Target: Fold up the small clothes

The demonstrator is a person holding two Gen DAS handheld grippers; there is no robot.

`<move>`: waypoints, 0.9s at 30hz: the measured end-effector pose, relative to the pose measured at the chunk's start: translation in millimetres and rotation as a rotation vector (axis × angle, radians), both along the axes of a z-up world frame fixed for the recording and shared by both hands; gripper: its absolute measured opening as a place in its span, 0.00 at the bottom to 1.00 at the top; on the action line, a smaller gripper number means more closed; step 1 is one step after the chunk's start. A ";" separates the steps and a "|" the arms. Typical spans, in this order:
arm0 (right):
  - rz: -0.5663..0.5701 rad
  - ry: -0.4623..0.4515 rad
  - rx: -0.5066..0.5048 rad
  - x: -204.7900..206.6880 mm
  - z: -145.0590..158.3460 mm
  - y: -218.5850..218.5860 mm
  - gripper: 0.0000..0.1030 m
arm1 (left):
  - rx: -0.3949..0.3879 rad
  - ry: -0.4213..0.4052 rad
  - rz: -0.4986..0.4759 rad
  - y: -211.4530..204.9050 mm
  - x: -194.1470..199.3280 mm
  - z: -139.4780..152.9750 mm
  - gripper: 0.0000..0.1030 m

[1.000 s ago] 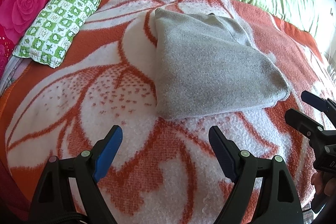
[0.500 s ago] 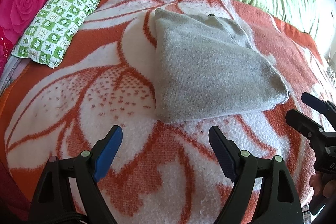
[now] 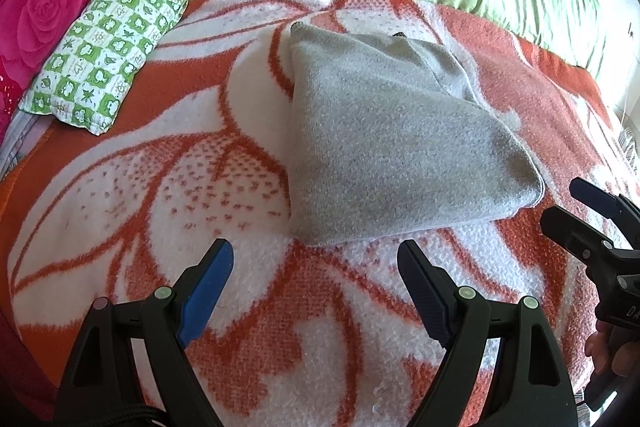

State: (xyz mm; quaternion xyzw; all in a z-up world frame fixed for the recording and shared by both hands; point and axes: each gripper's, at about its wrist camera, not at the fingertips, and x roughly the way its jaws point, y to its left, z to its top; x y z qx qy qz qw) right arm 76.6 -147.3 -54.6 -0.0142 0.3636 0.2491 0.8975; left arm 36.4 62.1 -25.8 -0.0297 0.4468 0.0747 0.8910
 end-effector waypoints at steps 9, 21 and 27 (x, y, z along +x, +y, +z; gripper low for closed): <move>0.004 0.000 0.004 2.5 1.1 -0.2 0.91 | 0.010 -0.004 0.003 0.5 -0.1 1.5 0.82; -0.018 0.019 0.035 17.6 6.8 -6.6 0.91 | 0.021 -0.021 0.024 7.1 6.1 12.6 0.82; -0.018 0.034 0.038 22.3 5.3 -9.4 0.91 | 0.016 -0.013 0.046 10.5 8.8 11.9 0.82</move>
